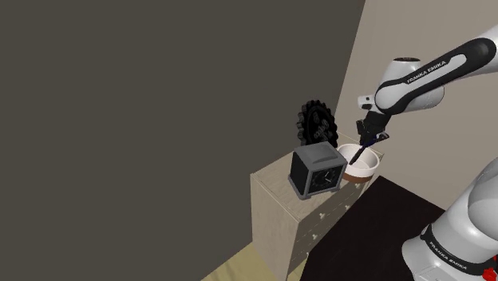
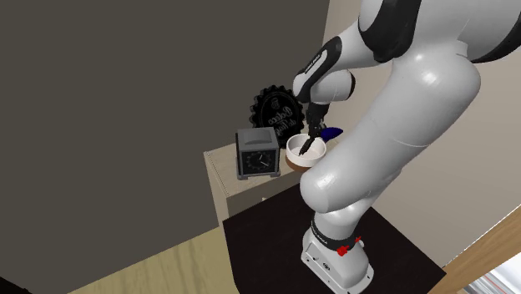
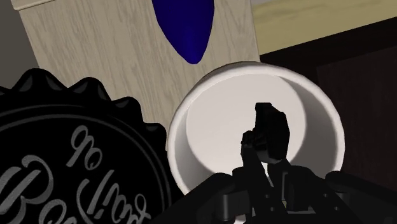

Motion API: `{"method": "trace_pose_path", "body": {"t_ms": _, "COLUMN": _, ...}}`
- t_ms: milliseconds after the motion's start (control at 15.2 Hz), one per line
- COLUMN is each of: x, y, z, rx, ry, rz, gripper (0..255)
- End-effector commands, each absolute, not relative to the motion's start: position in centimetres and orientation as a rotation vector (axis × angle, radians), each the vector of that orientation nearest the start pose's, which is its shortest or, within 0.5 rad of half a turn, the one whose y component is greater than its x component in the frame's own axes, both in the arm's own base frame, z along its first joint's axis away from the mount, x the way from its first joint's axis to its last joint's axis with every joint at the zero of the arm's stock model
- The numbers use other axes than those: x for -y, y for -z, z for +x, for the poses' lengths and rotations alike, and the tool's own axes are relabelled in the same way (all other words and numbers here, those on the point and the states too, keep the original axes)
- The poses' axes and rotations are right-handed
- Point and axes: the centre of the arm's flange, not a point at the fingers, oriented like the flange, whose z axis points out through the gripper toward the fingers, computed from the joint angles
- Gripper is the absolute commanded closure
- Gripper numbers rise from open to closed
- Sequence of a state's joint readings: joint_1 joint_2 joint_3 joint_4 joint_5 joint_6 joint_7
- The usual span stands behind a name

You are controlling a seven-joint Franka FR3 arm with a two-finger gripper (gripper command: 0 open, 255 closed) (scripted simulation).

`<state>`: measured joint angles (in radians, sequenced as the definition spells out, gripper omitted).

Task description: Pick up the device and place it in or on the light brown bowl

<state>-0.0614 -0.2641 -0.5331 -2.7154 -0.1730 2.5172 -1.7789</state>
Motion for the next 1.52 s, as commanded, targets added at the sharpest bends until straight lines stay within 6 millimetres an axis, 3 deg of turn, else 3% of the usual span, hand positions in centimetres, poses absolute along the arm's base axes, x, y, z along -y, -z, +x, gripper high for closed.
{"method": "trace_pose_path", "body": {"t_ms": 0, "x": 21.4, "y": -29.2, "z": 33.8, "rx": 1.962, "ry": 0.068, "rz": -2.486, "gripper": 255}}
{"method": "trace_pose_path", "body": {"t_ms": 594, "x": 21.4, "y": -28.5, "z": 33.8, "rx": 1.962, "ry": 0.068, "rz": -2.486, "gripper": 255}}
{"method": "trace_pose_path", "body": {"t_ms": 660, "x": 21.4, "y": -28.5, "z": 33.7, "rx": 1.962, "ry": 0.068, "rz": -2.486, "gripper": 0}}
{"method": "trace_pose_path", "body": {"t_ms": 990, "x": 21.4, "y": -28.5, "z": 33.8, "rx": 1.962, "ry": 0.068, "rz": -2.486, "gripper": 0}}
{"method": "trace_pose_path", "body": {"t_ms": 1254, "x": 21.4, "y": -33.5, "z": 33.5, "rx": 1.962, "ry": 0.068, "rz": -2.486, "gripper": 0}}
{"method": "trace_pose_path", "body": {"t_ms": 1452, "x": 21.4, "y": -33.5, "z": 33.5, "rx": 1.962, "ry": 0.068, "rz": -2.486, "gripper": 0}}
